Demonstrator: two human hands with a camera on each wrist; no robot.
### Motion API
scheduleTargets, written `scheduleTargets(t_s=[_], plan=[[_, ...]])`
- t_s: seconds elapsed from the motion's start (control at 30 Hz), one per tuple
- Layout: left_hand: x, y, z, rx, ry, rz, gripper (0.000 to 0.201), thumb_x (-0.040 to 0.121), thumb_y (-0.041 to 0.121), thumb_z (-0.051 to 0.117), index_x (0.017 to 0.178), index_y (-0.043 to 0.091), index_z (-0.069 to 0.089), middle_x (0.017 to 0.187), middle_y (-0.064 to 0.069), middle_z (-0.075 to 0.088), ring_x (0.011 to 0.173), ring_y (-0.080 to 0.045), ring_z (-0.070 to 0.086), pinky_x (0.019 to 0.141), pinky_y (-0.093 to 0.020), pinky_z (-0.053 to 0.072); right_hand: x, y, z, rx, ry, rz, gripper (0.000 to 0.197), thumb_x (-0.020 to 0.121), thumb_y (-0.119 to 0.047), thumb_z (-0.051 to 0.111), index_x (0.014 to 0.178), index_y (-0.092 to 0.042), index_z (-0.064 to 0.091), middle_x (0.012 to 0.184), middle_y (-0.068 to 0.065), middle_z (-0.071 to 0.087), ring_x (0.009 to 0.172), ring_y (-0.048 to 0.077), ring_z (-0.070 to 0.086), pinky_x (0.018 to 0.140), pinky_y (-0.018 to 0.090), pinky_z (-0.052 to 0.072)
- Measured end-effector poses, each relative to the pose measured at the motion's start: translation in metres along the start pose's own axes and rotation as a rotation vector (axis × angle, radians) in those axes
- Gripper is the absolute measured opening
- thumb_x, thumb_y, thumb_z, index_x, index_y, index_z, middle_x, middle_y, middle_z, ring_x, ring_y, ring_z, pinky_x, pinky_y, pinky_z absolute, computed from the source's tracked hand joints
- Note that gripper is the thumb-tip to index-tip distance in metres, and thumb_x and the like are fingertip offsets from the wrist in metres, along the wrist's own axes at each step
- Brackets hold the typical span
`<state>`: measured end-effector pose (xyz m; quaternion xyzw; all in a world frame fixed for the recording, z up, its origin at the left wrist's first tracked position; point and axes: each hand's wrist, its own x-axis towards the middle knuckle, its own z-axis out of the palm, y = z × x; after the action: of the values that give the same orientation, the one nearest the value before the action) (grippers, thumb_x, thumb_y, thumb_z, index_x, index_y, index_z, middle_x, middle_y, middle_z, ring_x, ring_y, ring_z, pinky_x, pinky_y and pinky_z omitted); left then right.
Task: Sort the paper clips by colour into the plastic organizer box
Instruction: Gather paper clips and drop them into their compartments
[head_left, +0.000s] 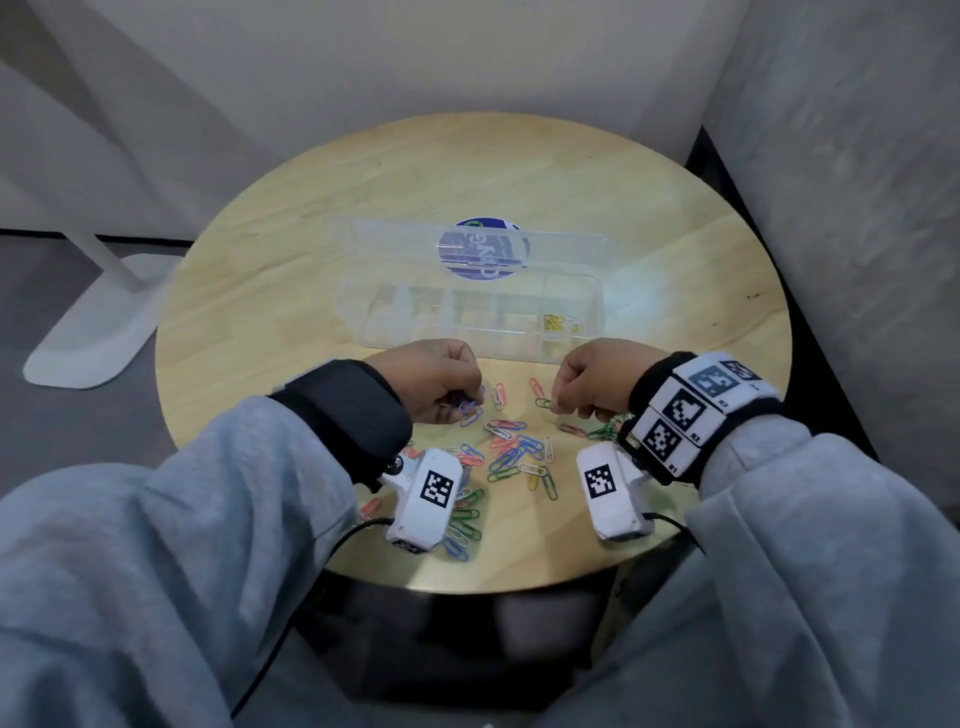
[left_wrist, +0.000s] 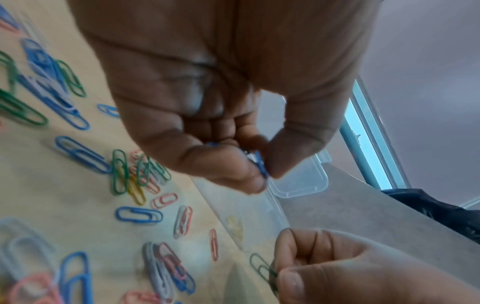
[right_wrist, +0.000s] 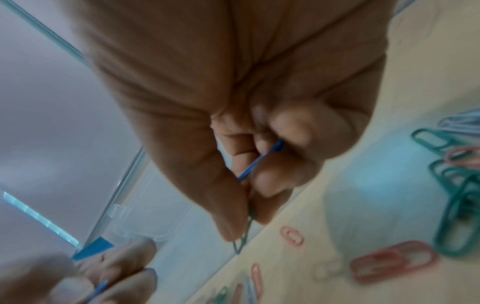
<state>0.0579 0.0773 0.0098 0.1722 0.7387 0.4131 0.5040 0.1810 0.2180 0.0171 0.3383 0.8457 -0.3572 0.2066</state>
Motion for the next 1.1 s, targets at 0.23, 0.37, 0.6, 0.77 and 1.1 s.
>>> scheduleTargets(t_s=[0.23, 0.37, 0.6, 0.77, 1.1], plan=[[-0.003, -0.002, 0.019, 0.153, 0.007, -0.206, 0.026, 0.086, 0.004, 0.037, 0.069, 0.012, 0.055, 0.061, -0.002, 0.041, 0.048, -0.012, 0.033, 0.040, -0.015, 0.026, 0.011, 0.000, 0.020, -0.369, 0.023, 0.012, 0.005, 0.086, -0.014, 0.056, 0.089, -0.011, 0.054, 0.093, 0.007, 0.058, 0.085, 0.023, 0.053, 0.072, 0.028, 0.043], [-0.001, -0.003, 0.026, 0.510, 0.000, -0.171, 0.021, 0.082, 0.015, 0.055, 0.062, 0.016, 0.050, 0.061, -0.001, 0.043, 0.052, -0.016, 0.035, 0.049, -0.021, 0.028, 0.016, 0.000, 0.025, -0.313, 0.019, -0.039, 0.012, 0.077, -0.006, 0.060, 0.073, -0.014, 0.051, 0.082, 0.005, 0.058, 0.078, 0.023, 0.054, 0.061, 0.026, 0.042], [-0.001, -0.008, 0.047, 1.083, 0.020, -0.047, 0.010, 0.074, 0.019, 0.065, 0.084, 0.018, 0.066, 0.078, 0.000, 0.063, 0.074, -0.019, 0.058, 0.069, -0.026, 0.048, 0.011, -0.005, 0.042, -0.355, 0.000, -0.115, 0.016, 0.080, -0.022, 0.066, 0.089, -0.015, 0.055, 0.092, 0.001, 0.059, 0.084, 0.020, 0.055, 0.068, 0.027, 0.044], [0.004, -0.008, 0.052, 1.210, 0.031, -0.027, 0.015, 0.075, 0.020, 0.065, 0.088, 0.013, 0.069, 0.067, -0.001, 0.059, 0.068, -0.020, 0.055, 0.062, -0.025, 0.044, 0.020, -0.008, 0.047, -0.474, -0.042, -0.098, 0.020, 0.083, -0.019, 0.059, 0.096, -0.006, 0.066, 0.096, 0.008, 0.067, 0.087, 0.024, 0.063, 0.073, 0.029, 0.048], [0.010, -0.016, 0.041, 1.118, 0.029, -0.004, 0.022, 0.076, 0.019, 0.067, 0.060, 0.019, 0.052, 0.073, 0.000, 0.060, 0.070, -0.018, 0.052, 0.064, -0.024, 0.041, 0.018, -0.007, 0.042, -0.379, -0.078, -0.065, 0.026, 0.076, -0.009, 0.060, 0.099, -0.003, 0.070, 0.085, 0.009, 0.065, 0.077, 0.023, 0.061, 0.068, 0.028, 0.049]])
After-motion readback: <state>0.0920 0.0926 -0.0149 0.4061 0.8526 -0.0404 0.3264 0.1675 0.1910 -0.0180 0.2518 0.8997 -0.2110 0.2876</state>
